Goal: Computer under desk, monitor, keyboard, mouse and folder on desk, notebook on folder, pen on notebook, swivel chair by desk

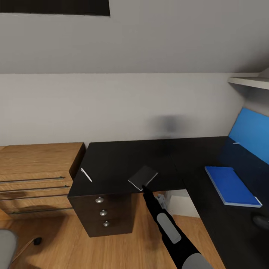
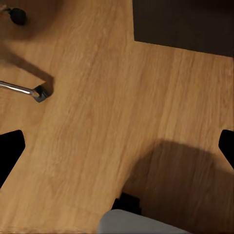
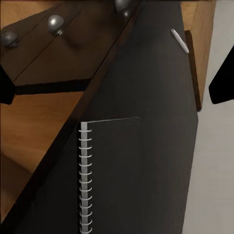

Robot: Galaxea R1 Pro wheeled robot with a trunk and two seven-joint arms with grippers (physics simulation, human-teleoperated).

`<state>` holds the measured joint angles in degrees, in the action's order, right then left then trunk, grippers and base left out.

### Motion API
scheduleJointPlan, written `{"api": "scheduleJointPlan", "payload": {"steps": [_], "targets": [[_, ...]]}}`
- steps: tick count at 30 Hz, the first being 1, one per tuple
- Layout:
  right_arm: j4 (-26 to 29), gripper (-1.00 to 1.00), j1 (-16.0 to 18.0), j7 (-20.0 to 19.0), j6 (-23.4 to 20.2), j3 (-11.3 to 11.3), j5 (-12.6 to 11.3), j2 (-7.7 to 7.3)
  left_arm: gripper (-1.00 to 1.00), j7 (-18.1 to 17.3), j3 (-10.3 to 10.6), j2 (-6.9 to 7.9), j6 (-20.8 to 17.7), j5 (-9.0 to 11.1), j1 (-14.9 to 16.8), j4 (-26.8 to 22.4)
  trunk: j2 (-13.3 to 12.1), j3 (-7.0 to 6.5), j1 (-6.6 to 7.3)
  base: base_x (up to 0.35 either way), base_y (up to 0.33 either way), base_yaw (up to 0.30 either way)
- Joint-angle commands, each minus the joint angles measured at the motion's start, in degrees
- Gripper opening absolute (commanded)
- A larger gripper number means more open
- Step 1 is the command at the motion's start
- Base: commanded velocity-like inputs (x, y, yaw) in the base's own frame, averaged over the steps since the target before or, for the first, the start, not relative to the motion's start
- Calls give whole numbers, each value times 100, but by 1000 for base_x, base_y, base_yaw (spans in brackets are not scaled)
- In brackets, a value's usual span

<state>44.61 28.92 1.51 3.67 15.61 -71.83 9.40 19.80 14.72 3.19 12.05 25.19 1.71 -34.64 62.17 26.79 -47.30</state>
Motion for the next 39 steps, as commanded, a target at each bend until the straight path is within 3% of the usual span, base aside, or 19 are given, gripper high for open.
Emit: {"api": "scheduleJointPlan", "payload": {"steps": [1, 4, 9, 13, 18, 39], "targets": [[-30, 100, 4, -18, 72, 58, -93, -4, 100, 9, 15, 42, -4, 88, -29, -35, 4, 5, 0, 0, 0, 0], [-126, 100, 28, -114, 168, 19, -59, -8, 100, -87, -16, 32, -36, 169, -125, -131, 4, 5, 0, 0, 0, 0], [-269, 100, 48, 40, 98, -56, 102, -164, 100, 25, 67, -125, 124, 9, -148, 32, 4, 5, 0, 0, 0, 0], [-279, 100, 44, -27, 93, -58, 231, -213, 100, 153, 82, -142, 252, -106, -121, 160, 4, 5, 0, 0, 0, 0], [-285, 100, 43, -36, 94, -58, 384, -219, 100, 304, 84, -144, 315, -110, -118, 264, 4, 5, 0, 0, 0, 0], [-261, 100, 43, -293, 212, -51, 398, -222, 100, 305, 84, -141, 316, -103, -118, 272, 4, 5, 0, 0, 0, 0]]}}
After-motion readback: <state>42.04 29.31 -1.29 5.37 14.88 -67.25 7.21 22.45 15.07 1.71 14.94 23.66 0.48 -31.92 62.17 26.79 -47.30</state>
